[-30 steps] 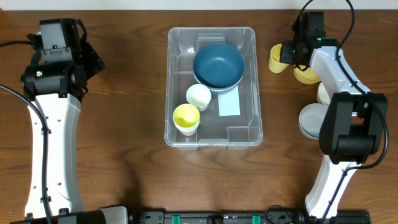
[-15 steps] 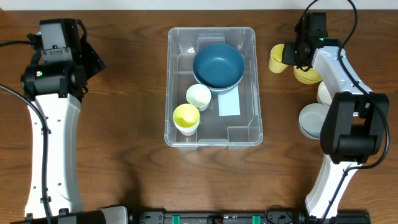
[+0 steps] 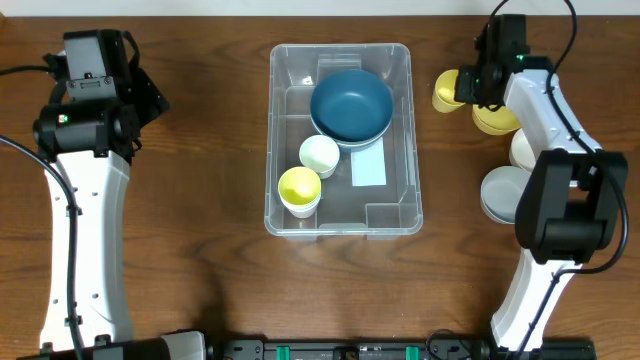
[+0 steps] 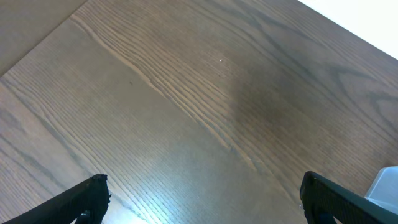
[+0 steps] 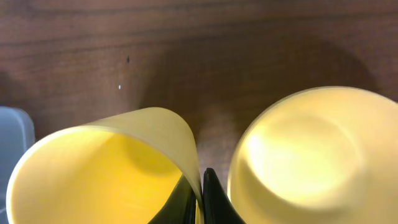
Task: Pack container
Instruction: 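Lift the yellow cup and carry it over the bin with the right gripper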
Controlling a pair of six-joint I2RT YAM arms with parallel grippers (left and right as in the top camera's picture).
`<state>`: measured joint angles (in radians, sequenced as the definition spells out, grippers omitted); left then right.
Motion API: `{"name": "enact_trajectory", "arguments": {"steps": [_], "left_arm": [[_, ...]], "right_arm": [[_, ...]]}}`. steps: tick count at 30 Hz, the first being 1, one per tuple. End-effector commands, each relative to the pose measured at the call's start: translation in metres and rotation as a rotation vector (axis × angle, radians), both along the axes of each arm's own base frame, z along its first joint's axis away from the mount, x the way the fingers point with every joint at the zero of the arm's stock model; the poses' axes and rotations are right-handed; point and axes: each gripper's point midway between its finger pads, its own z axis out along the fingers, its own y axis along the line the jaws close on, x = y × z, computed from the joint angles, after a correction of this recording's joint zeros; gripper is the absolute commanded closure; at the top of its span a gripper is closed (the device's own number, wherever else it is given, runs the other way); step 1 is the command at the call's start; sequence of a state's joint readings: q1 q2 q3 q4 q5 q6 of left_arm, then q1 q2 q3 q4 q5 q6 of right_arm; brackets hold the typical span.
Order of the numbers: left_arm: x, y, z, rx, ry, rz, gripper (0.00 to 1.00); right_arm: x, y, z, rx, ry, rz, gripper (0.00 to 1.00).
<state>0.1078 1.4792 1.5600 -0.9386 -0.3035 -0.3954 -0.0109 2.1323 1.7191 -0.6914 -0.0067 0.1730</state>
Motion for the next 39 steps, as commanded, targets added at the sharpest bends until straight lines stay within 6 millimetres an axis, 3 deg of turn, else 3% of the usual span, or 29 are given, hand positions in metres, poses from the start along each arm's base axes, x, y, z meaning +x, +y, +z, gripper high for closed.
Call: {"name": "enact_trajectory", "arguments": {"steps": [1, 5, 9, 13, 16, 20, 24, 29, 39], "left_arm": [[-0.001, 0.005, 0.008, 0.015, -0.016, 0.020, 0.02], [-0.001, 0.005, 0.008, 0.015, -0.016, 0.020, 0.02], [-0.001, 0.005, 0.008, 0.015, -0.016, 0.020, 0.02], [-0.001, 0.005, 0.008, 0.015, -0.016, 0.020, 0.02], [-0.001, 0.005, 0.007, 0.015, -0.016, 0.020, 0.02], [-0.001, 0.005, 0.008, 0.015, -0.016, 0.020, 0.02], [-0.001, 0.005, 0.008, 0.015, -0.016, 0.020, 0.02], [-0.001, 0.005, 0.008, 0.015, -0.016, 0.020, 0.02], [-0.001, 0.005, 0.008, 0.015, -0.016, 0.020, 0.02]], "right_arm": [[0.008, 0.003, 0.082, -0.004, -0.143, 0.006, 0.99], [-0.009, 0.021, 0.136, -0.001, -0.190, 0.041, 0.99], [-0.035, 0.054, 0.184, 0.007, -0.240, 0.111, 0.99], [-0.072, 0.097, 0.223, 0.024, -0.285, 0.211, 0.99], [-0.096, 0.133, 0.240, 0.041, -0.308, 0.302, 0.99], [-0.121, 0.178, 0.235, 0.050, -0.266, 0.417, 0.99], [-0.145, 0.214, 0.206, 0.054, -0.161, 0.492, 0.99], [-0.161, 0.249, 0.180, 0.044, -0.095, 0.574, 0.99], [-0.160, 0.268, 0.138, 0.016, 0.003, 0.589, 0.99]]}}
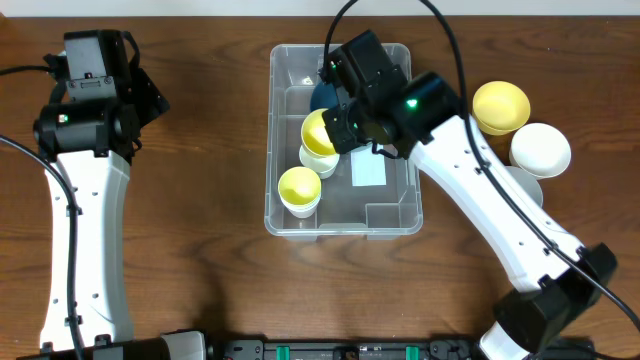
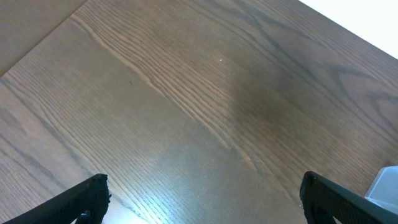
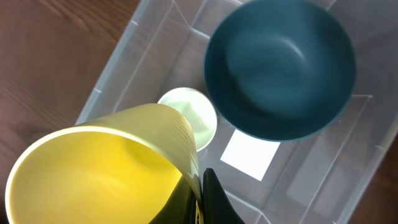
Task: Pack container
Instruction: 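Lift the yellow cup and carry it over the bin with the right gripper, then lower the yellow cup onto the white cup and release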
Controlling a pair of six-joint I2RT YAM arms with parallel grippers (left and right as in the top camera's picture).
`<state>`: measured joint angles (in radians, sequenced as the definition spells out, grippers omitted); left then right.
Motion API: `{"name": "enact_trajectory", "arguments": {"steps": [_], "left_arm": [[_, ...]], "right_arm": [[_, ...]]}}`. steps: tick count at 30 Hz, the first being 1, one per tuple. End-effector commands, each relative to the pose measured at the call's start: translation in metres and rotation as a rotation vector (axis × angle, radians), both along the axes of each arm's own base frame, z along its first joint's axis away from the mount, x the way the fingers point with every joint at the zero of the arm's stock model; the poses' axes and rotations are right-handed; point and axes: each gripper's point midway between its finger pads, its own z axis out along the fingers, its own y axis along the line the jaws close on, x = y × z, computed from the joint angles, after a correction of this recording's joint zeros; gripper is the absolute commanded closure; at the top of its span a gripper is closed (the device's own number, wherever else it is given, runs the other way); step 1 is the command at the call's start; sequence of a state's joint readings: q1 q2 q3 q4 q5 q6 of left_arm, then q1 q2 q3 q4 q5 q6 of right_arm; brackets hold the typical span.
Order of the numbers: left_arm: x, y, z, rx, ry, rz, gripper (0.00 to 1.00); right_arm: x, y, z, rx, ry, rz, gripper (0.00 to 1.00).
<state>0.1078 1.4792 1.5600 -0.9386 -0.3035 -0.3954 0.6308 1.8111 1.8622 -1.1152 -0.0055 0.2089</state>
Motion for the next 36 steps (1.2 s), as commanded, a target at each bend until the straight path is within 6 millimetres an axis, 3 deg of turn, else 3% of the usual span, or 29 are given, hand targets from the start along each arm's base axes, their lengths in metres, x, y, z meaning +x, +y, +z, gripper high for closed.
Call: {"name": "enact_trajectory", "arguments": {"steps": [1, 11, 30, 36], "left_arm": [[-0.001, 0.005, 0.007, 0.015, -0.016, 0.020, 0.02], [-0.001, 0.005, 0.008, 0.015, -0.016, 0.020, 0.02], [-0.001, 0.005, 0.008, 0.015, -0.016, 0.020, 0.02], [-0.001, 0.005, 0.008, 0.015, -0.016, 0.020, 0.02]], "right_arm": [[0.002, 0.002, -0.020, -0.029, 0.041, -0.021, 0.99], [0.011, -0.003, -0.043, -0.098, 0.054, -0.045, 0.99], [0.016, -0.005, -0.048, -0.116, 0.048, -0.054, 0.99], [0.019, -0.001, -0.060, -0.126, 0.061, -0.052, 0.99]]}}
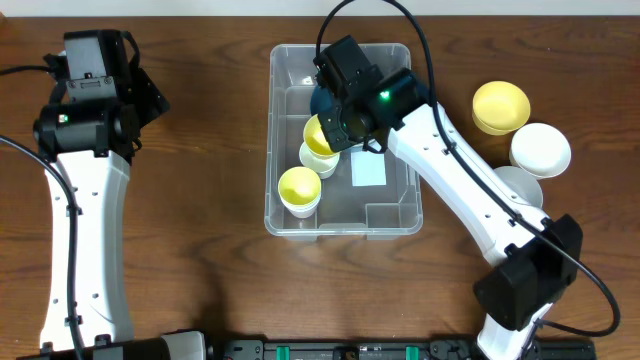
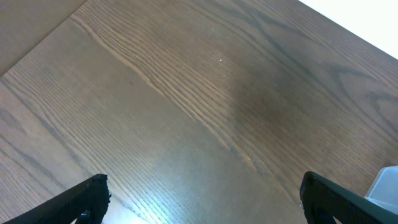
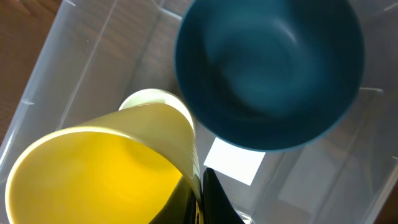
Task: Pack container
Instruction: 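Lower the yellow cup onto the white cup and release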
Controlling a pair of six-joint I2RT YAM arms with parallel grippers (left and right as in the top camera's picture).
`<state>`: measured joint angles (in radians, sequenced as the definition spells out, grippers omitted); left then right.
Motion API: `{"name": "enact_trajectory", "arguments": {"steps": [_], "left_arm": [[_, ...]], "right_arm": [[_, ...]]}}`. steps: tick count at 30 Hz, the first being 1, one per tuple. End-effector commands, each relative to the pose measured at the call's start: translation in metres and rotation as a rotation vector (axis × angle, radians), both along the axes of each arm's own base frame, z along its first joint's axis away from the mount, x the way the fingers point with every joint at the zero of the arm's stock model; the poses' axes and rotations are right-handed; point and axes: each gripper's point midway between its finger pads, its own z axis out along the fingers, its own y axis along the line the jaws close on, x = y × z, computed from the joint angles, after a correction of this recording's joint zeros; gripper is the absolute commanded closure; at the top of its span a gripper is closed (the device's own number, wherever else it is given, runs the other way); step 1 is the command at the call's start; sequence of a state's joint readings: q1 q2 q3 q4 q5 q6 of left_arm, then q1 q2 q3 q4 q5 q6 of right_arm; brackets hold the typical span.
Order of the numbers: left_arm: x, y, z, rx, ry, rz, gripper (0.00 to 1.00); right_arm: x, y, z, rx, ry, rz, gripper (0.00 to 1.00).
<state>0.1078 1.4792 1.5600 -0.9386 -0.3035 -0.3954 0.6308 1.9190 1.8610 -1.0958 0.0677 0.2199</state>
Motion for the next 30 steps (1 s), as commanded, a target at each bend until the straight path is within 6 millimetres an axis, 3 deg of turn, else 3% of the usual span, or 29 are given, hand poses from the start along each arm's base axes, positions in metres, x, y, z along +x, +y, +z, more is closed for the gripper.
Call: {"name": "enact_trajectory", "arguments": {"steps": [1, 6, 12, 15, 17, 20, 30], "left_arm": [[-0.001, 0.005, 0.008, 0.015, -0.016, 0.020, 0.02], [-0.001, 0.005, 0.007, 0.015, -0.016, 0.020, 0.02], [-0.001, 0.005, 0.008, 0.015, -0.016, 0.020, 0.02], [-0.001, 0.005, 0.008, 0.015, -0.016, 0.020, 0.02], [-0.001, 0.005, 0.007, 0.015, -0.016, 0.020, 0.02], [-0.001, 0.005, 0.008, 0.015, -0.016, 0.020, 0.02], [-0.001, 0.005, 0.008, 0.015, -0.016, 0.020, 0.02]], "right_arm": [[0.001, 0.001, -0.019, -0.029, 0.030, -0.010, 0.99], [0.004, 0.003, -0.034, -0.044, 0.051, -0.010, 0.99], [0.007, 0.004, -0.033, -0.036, 0.041, -0.011, 0.94], [0.006, 0.007, -0.032, -0.028, 0.041, -0.005, 0.78], [0.006, 0.007, -0.032, -0.027, 0.041, -0.005, 0.61], [0.006, 0.007, -0.032, -0.029, 0.042, -0.005, 0.55], [0.001, 0.008, -0.019, 0.019, 0.047, 0.001, 0.57]]}}
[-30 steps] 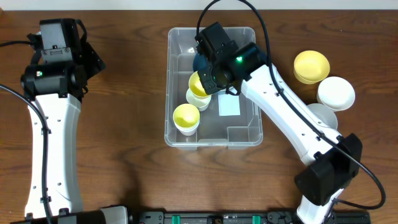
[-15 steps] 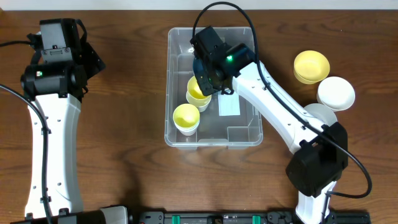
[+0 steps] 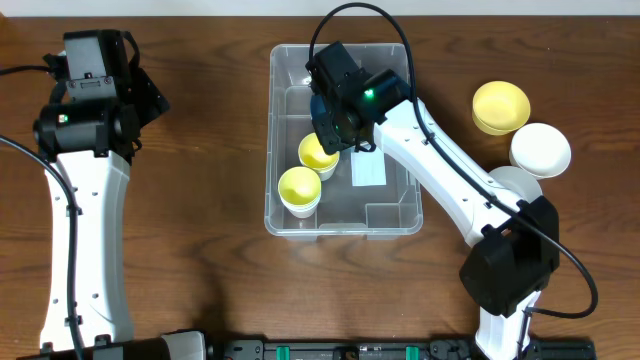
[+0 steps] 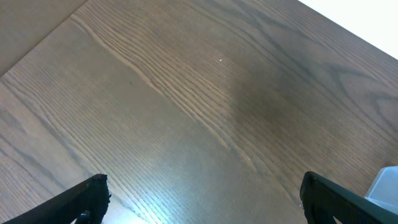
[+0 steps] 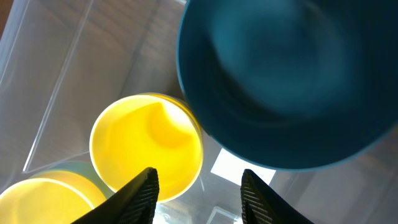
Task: Pack container
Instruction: 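Lower the yellow cup onto the white cup and release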
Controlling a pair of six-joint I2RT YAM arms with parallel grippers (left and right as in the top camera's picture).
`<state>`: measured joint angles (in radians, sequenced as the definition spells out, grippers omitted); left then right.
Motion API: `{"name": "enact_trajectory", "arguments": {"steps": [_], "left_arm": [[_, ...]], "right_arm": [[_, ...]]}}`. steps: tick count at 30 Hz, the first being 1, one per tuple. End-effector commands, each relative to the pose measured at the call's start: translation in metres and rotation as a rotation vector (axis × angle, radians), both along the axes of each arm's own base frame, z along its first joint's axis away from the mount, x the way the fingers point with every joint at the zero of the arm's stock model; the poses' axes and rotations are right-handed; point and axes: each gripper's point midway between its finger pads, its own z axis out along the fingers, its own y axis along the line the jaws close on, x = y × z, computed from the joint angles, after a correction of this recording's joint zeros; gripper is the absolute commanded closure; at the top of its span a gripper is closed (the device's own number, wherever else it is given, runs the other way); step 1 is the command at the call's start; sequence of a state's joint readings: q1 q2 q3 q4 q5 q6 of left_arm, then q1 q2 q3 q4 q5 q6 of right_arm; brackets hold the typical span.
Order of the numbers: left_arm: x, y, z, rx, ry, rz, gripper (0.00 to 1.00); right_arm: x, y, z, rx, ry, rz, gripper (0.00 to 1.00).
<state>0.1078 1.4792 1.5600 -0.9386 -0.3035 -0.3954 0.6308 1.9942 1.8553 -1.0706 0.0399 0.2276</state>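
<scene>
A clear plastic container (image 3: 405, 215) stands mid-table. Inside it sit a dark blue bowl (image 5: 292, 81), a yellow cup (image 3: 318, 153) nested in a white cup, and another yellow-in-white cup (image 3: 298, 187) nearer the front. My right gripper (image 5: 198, 193) hangs open over the container, just beside the nested yellow cup (image 5: 146, 146), holding nothing. My left gripper (image 4: 202, 199) is open over bare wood at the far left, away from everything.
On the table right of the container stand a yellow bowl (image 3: 500, 106), a white bowl (image 3: 540, 149) and a grey-white bowl (image 3: 500, 182) partly under my right arm. A white label (image 3: 368, 170) lies on the container floor.
My right gripper has opened and let go of the yellow cup, which now sits nested in the white cup inside the container. The left arm has not moved.
My right gripper was shut on a yellow cup's rim beside the yellow bowl, right of the container. Then it held the cup over the container near the white cup, then lower against it. Now the cup rests in the white cup, released.
</scene>
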Motion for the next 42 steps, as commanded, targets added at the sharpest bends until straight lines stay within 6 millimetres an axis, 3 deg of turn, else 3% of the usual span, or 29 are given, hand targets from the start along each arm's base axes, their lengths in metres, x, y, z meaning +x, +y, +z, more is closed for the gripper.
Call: {"name": "enact_trajectory", "arguments": {"steps": [1, 8, 12, 15, 19, 23, 32, 42], "left_arm": [[-0.001, 0.005, 0.008, 0.015, -0.016, 0.020, 0.02], [-0.001, 0.005, 0.008, 0.015, -0.016, 0.020, 0.02], [-0.001, 0.005, 0.008, 0.015, -0.016, 0.020, 0.02], [-0.001, 0.005, 0.008, 0.015, -0.016, 0.020, 0.02], [-0.001, 0.005, 0.008, 0.015, -0.016, 0.020, 0.02], [-0.001, 0.005, 0.008, 0.015, -0.016, 0.020, 0.02], [-0.001, 0.005, 0.008, 0.015, -0.016, 0.020, 0.02], [-0.001, 0.005, 0.008, 0.015, -0.016, 0.020, 0.02]], "right_arm": [[-0.003, -0.004, 0.017, 0.028, -0.014, -0.007, 0.58], [-0.006, -0.045, 0.033, -0.016, -0.003, -0.131, 0.61], [-0.012, -0.050, 0.034, 0.020, 0.046, -0.128, 0.61], [-0.014, -0.056, 0.029, 0.003, 0.063, -0.133, 0.71], [-0.018, -0.058, 0.018, -0.013, 0.084, -0.133, 0.96], [-0.021, -0.058, 0.001, -0.018, 0.102, -0.142, 0.99], [-0.031, -0.034, -0.039, 0.084, 0.160, -0.095, 0.99], [-0.030, 0.005, -0.038, 0.133, 0.068, -0.006, 0.99]]}}
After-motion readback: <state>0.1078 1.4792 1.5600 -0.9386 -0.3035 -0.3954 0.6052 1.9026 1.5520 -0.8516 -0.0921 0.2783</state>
